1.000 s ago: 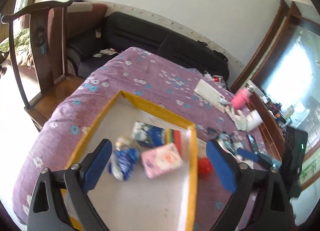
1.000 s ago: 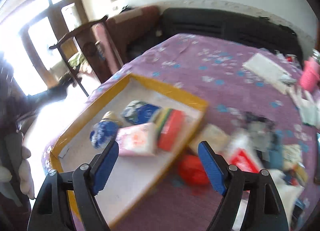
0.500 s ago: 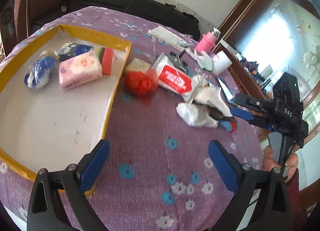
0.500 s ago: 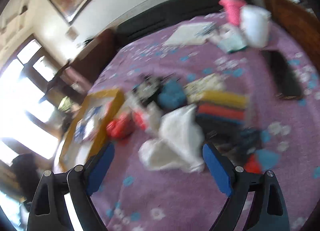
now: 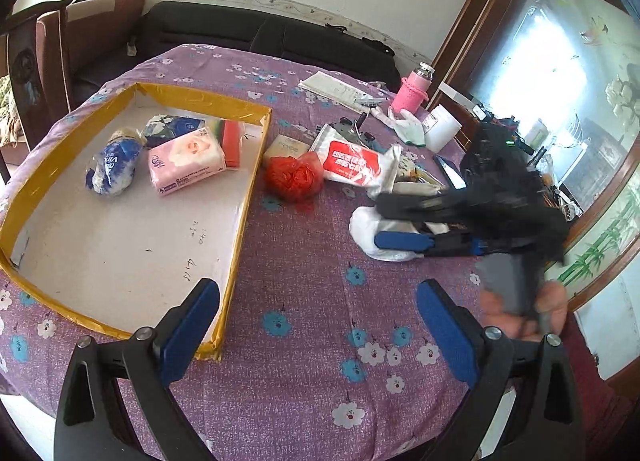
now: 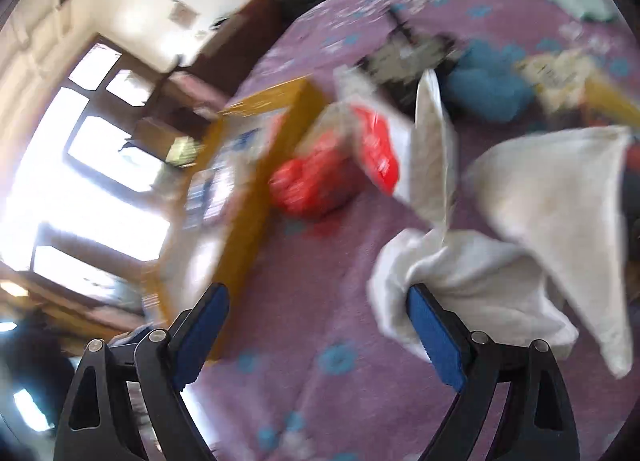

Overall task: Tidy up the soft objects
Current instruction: 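Grasp the white cloth with the left tool while the right tool grasps the red-and-blue cloth bundle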

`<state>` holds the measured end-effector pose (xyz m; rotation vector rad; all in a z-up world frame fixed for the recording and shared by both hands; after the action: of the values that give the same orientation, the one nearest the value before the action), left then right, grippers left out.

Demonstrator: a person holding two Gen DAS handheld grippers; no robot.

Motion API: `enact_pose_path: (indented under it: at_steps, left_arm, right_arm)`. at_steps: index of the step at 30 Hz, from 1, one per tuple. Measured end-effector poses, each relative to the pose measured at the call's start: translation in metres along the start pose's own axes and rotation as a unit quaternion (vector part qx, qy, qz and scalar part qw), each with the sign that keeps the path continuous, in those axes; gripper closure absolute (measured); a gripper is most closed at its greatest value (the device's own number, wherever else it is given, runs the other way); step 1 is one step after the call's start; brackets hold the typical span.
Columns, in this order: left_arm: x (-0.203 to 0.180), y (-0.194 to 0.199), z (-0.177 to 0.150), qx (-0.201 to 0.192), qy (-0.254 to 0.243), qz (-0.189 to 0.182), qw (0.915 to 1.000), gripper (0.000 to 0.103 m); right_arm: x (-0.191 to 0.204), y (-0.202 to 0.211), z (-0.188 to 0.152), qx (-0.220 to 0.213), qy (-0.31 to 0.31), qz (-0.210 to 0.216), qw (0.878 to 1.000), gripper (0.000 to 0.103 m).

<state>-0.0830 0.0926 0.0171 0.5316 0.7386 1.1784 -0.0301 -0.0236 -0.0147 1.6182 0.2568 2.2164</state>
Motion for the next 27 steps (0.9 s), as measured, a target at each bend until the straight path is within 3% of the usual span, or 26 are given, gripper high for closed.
enact_pose_path:
  at_steps: [1, 2, 4, 7, 9, 10, 12, 13, 17, 23, 25, 27]
  left_arm:
    - [-0.001, 0.000, -0.001, 0.000, -0.001, -0.004, 1.0000, 0.004]
    - [-0.002, -0.001, -0.001, 0.001, -0.002, -0.009, 1.0000, 0.004]
    - [-0.004, -0.002, -0.003, 0.002, -0.005, -0.016, 0.9999, 0.004]
    - [-0.009, -0.007, -0.006, 0.008, -0.007, -0.029, 0.9995, 0.004]
    - [-0.011, -0.013, -0.010, 0.015, -0.008, -0.035, 0.9992, 0.004]
    - [-0.011, -0.016, -0.011, 0.019, -0.008, -0.037, 0.9991, 0.004]
    - [-0.014, -0.021, -0.014, 0.026, -0.009, -0.039, 0.9989, 0.004]
    - [-0.016, -0.024, -0.014, 0.029, -0.012, -0.039, 0.9988, 0.004]
    - [-0.027, -0.031, -0.011, 0.033, -0.034, -0.033, 0.9984, 0.004]
    - [-0.048, -0.056, 0.005, 0.046, -0.069, -0.024, 0.9963, 0.004]
    - [-0.057, -0.070, 0.012, 0.050, -0.080, -0.020, 0.9954, 0.004]
    - [-0.070, -0.086, 0.020, 0.059, -0.091, -0.025, 0.9938, 0.004]
  right_arm:
    - [0.010, 0.008, -0.004, 0.003, -0.005, 0.043, 0.999, 0.009]
    - [0.016, 0.021, -0.005, -0.009, 0.005, 0.049, 0.999, 0.009]
    - [0.018, 0.058, -0.001, -0.052, 0.027, 0.000, 0.998, 0.009]
    - [-0.009, 0.122, 0.008, -0.133, 0.014, -0.105, 0.986, 0.010]
    - [-0.035, 0.162, 0.008, -0.174, -0.002, -0.205, 0.963, 0.010]
    - [-0.049, 0.179, 0.006, -0.185, -0.008, -0.267, 0.946, 0.010]
    - [-0.068, 0.194, 0.002, -0.187, -0.012, -0.334, 0.924, 0.010]
    - [-0.075, 0.196, 0.001, -0.183, -0.014, -0.350, 0.919, 0.010]
    - [-0.091, 0.177, 0.003, -0.157, 0.000, -0.369, 0.916, 0.011]
    - [-0.102, 0.159, 0.001, -0.125, 0.054, -0.431, 0.892, 0.012]
    - [-0.108, 0.162, 0.000, -0.124, 0.055, -0.436, 0.890, 0.020]
    - [-0.110, 0.170, -0.003, -0.122, 0.055, -0.444, 0.886, 0.037]
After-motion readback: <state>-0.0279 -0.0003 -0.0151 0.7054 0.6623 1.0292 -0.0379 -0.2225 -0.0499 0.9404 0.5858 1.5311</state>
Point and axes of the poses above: each gripper's, at about its wrist camera, not at the fingertips, and y roughly against the way its jaws point, x to its left, z to its top, the point moved 8 cm from there along -y, roughly the way its jaws point, and after that the axes turned 9 degrees about z, right-handed, at the moved point
